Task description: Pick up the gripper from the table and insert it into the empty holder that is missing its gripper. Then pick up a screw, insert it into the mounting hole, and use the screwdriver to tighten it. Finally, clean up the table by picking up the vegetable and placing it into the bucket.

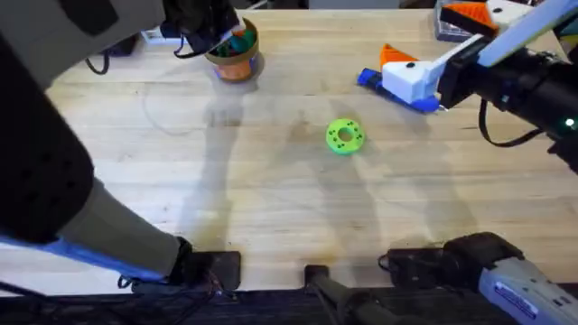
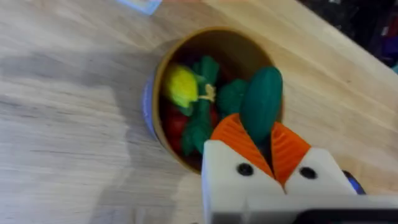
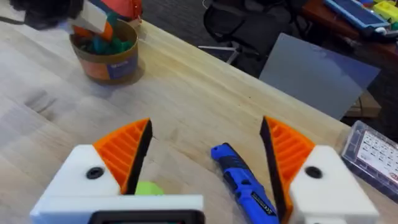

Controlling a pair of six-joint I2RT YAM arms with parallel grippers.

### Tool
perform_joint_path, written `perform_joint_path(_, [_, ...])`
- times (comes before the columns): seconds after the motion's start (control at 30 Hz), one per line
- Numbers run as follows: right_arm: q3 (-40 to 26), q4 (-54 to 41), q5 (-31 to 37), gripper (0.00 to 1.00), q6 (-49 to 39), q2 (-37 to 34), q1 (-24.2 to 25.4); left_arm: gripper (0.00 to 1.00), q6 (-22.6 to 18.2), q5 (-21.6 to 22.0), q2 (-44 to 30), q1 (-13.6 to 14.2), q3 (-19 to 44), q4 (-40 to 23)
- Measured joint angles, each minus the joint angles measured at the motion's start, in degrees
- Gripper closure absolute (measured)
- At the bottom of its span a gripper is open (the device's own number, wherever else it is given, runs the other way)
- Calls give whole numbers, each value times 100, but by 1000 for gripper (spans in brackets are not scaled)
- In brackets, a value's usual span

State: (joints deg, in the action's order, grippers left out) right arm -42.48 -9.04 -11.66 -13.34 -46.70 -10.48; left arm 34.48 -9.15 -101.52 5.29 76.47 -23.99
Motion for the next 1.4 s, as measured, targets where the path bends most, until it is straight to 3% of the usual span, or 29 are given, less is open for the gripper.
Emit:
perform_joint_path(0.13, [0, 0, 0, 7, 0, 0, 0, 972, -5, 28, -35, -57, 0, 35])
perform_joint_path(0.2, [0, 2, 0, 7, 0, 0, 0, 885, -17, 52, -32, -83, 0, 41])
perform_joint_path(0.47, [0, 0, 0, 7, 0, 0, 0, 452, -21, 131, -32, -132, 0, 22])
perform_joint_path(0.57, [0, 1, 0, 7, 0, 0, 0, 116, -32, 88, -17, -128, 4, 102])
perform_joint_path(0.63, [0, 2, 0, 7, 0, 0, 0, 26, -25, 44, 43, -121, 20, 68])
perform_joint_path(0.77, [-1, -11, 0, 7, 1, 2, 0, 9, -84, -34, 317, -128, 137, -359])
perform_joint_path(0.87, [-68, -177, 0, 7, 4, 14, 0, 6, -373, -57, 699, -128, 390, -1030])
perform_joint_path(1.03, [-562, -1127, 2, 7, 4, 161, 0, 4, -1123, -77, 1665, -128, 742, -2469])
perform_joint_path(1.23, [-1342, -2675, 0, 7, 211, 249, 0, 5, -2163, -162, 2848, -113, 809, -4764])
perform_joint_path(1.4, [-1739, -3353, -1, 7, 423, 329, 0, 5, -2756, -181, 3361, -30, 809, -5963])
